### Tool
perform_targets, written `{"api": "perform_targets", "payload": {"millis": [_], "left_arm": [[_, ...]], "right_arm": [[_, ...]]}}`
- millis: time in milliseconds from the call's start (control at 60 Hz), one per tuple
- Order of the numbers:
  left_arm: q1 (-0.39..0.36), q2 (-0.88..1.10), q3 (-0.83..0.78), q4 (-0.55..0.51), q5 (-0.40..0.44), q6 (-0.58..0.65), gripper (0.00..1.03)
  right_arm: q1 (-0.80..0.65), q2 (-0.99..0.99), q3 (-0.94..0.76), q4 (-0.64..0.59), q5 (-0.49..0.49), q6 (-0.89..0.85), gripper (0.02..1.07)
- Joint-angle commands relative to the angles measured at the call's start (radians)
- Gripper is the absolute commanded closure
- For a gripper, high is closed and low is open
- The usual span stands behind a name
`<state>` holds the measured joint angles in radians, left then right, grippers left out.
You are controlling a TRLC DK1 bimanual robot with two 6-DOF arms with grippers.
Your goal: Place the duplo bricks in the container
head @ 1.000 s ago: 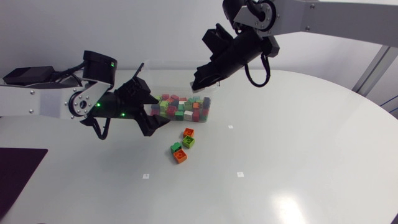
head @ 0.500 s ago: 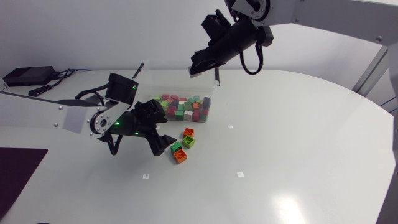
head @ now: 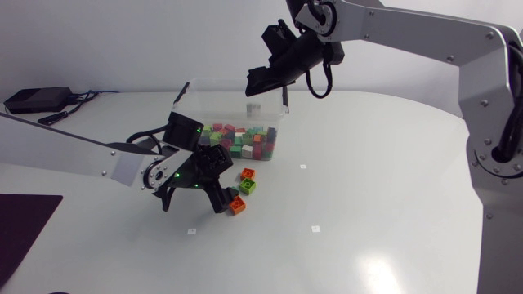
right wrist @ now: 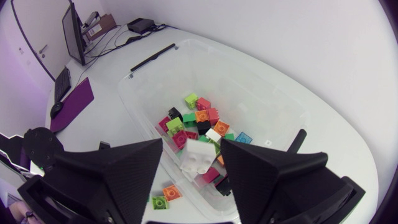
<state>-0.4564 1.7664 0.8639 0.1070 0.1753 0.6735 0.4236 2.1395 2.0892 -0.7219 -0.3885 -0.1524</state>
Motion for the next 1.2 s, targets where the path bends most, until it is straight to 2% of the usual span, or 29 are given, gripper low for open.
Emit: {"api": "perform_targets", "payload": {"millis": [0,200,433,700,1000,1183], "left_arm": [[-0.007,0.028,-0.014,0.008,-0.014,-0.015,0.09],[0.004,0.051,-0.011,0.02,-0.043,-0.011,0.09],[0.078,0.054,0.004,0.02,-0.059,0.005,0.09],[0.055,0.08,0.003,0.03,-0.051,0.032,0.09],[0.111,0.087,0.018,0.025,0.075,0.167,0.08],[0.148,0.025,0.021,-0.07,0.158,0.291,0.07]], "right_arm": [[0.003,0.016,0.022,0.004,0.007,0.027,0.07],[0.004,-0.033,-0.038,0.007,0.007,0.022,0.07],[0.004,-0.098,-0.116,0.019,0.007,0.016,0.07],[0.024,-0.213,-0.302,0.05,-0.001,-0.016,0.07],[0.06,-0.357,-0.574,0.079,-0.018,-0.092,0.07],[0.066,-0.397,-0.659,0.085,-0.033,-0.124,0.07]]}}
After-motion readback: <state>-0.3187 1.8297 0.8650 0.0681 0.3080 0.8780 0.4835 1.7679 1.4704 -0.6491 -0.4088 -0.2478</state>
